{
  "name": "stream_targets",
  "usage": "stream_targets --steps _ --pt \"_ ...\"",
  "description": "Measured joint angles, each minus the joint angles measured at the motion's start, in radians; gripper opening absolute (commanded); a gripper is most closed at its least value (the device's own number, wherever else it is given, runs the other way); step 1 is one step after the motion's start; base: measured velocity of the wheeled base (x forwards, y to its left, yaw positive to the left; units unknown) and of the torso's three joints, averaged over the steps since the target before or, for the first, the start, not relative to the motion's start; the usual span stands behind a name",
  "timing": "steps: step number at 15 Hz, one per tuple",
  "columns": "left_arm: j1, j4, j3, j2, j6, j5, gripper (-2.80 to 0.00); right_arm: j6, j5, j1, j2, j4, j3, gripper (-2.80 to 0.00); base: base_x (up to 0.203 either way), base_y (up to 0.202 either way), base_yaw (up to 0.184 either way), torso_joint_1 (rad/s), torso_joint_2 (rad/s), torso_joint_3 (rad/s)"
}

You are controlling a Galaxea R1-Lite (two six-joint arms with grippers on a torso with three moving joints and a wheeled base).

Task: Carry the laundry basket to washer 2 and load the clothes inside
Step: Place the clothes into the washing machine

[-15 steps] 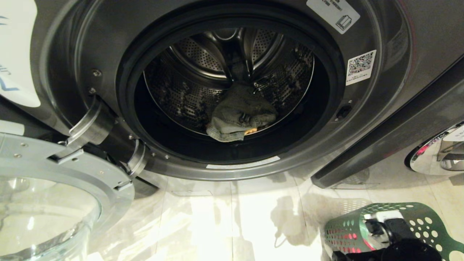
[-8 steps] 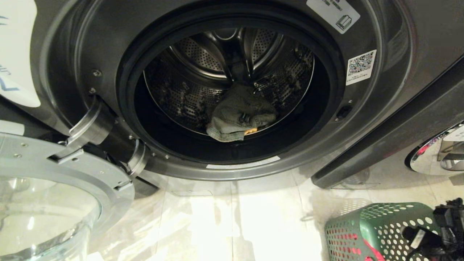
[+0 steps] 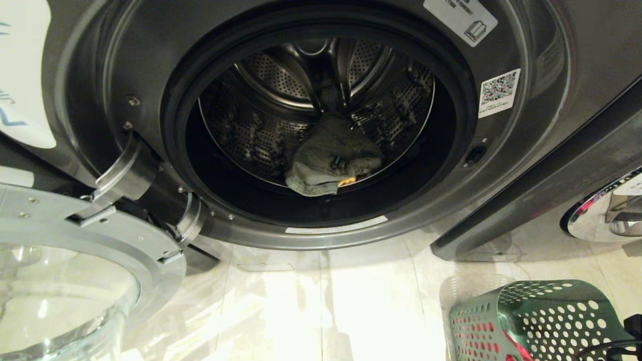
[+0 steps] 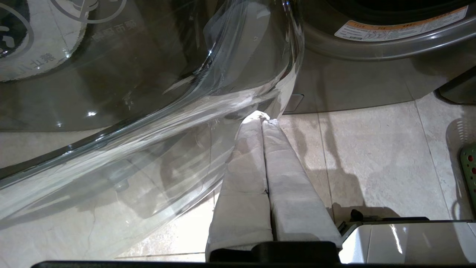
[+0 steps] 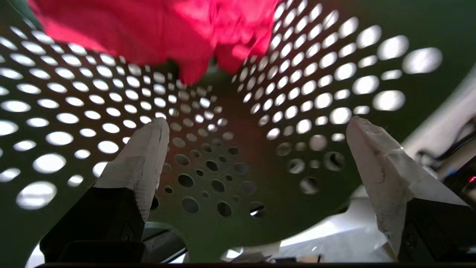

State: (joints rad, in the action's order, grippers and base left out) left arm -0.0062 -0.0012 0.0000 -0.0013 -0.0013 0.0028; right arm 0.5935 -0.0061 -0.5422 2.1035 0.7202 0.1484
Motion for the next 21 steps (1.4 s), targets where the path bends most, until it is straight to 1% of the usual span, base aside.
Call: stream_targets --steps 2,4,7,9,11,14,16,18,21 --pt "0.0 0.0 0.0 0.0 0.0 0.0 -2.8 -0.032 0.071 -0.012 0.181 0.042 0.086 0.0 0.0 0.0 0.0 0.0 0.0 0.0" --pt "0.0 0.0 0.0 0.0 0.0 0.0 -2.8 -0.1 0.112 -0.017 0.337 0.105 0.178 0.0 0.0 0.0 0.0 0.0 0.0 0.0" --pt "0.0 0.0 0.0 0.0 0.0 0.0 -2.8 -0.278 0.142 -0.019 0.54 0.162 0.333 0.0 0.0 0.0 0.0 0.0 0.0 0.0" --pt "0.0 0.0 0.0 0.0 0.0 0.0 -2.8 -0.412 0.19 -0.02 0.645 0.171 0.41 0.0 0.0 0.0 0.0 0.0 0.0 0.0" --pt "0.0 0.0 0.0 0.0 0.0 0.0 -2.8 -0.512 0.229 -0.021 0.724 0.182 0.463 0.0 0.0 0.0 0.0 0.0 0.0 0.0" --pt "0.0 0.0 0.0 0.0 0.0 0.0 -2.8 -0.627 0.24 -0.021 0.844 0.241 0.581 0.0 0.0 0.0 0.0 0.0 0.0 0.0" --pt "0.0 0.0 0.0 0.0 0.0 0.0 -2.8 -0.679 0.242 -0.023 0.903 0.294 0.676 0.0 0.0 0.0 0.0 0.0 0.0 0.0" --pt "0.0 0.0 0.0 0.0 0.0 0.0 -2.8 -0.719 0.248 -0.024 0.937 0.305 0.75 0.0 0.0 0.0 0.0 0.0 0.0 0.0" --pt "0.0 0.0 0.0 0.0 0.0 0.0 -2.8 -0.729 0.261 -0.025 0.958 0.271 0.838 0.0 0.0 0.0 0.0 0.0 0.0 0.0"
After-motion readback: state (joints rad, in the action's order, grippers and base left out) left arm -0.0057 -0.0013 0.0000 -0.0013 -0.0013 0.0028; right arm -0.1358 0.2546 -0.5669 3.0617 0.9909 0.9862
